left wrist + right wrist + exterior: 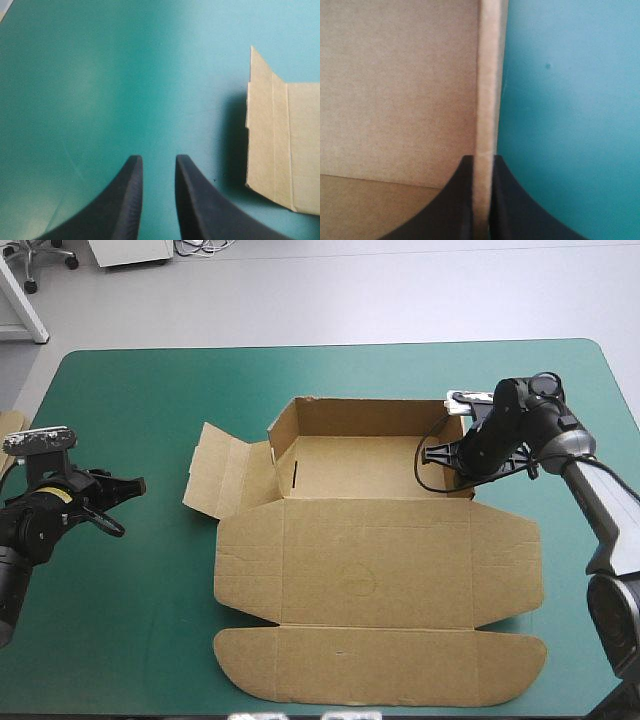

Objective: Fold the box

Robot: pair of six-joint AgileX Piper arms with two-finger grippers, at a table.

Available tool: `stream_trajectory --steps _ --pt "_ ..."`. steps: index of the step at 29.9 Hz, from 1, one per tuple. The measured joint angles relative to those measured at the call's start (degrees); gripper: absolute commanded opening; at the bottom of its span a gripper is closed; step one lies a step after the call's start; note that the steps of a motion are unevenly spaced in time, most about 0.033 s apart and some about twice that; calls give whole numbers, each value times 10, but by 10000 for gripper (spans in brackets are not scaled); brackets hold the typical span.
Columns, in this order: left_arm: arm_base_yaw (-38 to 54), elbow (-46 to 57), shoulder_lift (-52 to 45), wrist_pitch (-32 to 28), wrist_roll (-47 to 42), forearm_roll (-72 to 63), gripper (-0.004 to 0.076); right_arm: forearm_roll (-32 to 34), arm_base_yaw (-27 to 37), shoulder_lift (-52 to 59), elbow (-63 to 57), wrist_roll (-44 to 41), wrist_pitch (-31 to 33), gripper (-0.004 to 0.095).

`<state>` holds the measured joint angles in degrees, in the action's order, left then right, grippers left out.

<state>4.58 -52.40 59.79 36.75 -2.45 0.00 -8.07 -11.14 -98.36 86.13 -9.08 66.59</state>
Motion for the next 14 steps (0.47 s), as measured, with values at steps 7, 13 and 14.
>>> stream_trajectory --steps 7,13,14 --pt "0 0 0 11 2 0 167 -26 0 0 2 46 -26 582" --pt "0 0 0 12 4 0 167 -25 0 32 2 48 -25 615" --pt "0 0 0 13 4 0 167 -23 0 38 2 48 -25 612"
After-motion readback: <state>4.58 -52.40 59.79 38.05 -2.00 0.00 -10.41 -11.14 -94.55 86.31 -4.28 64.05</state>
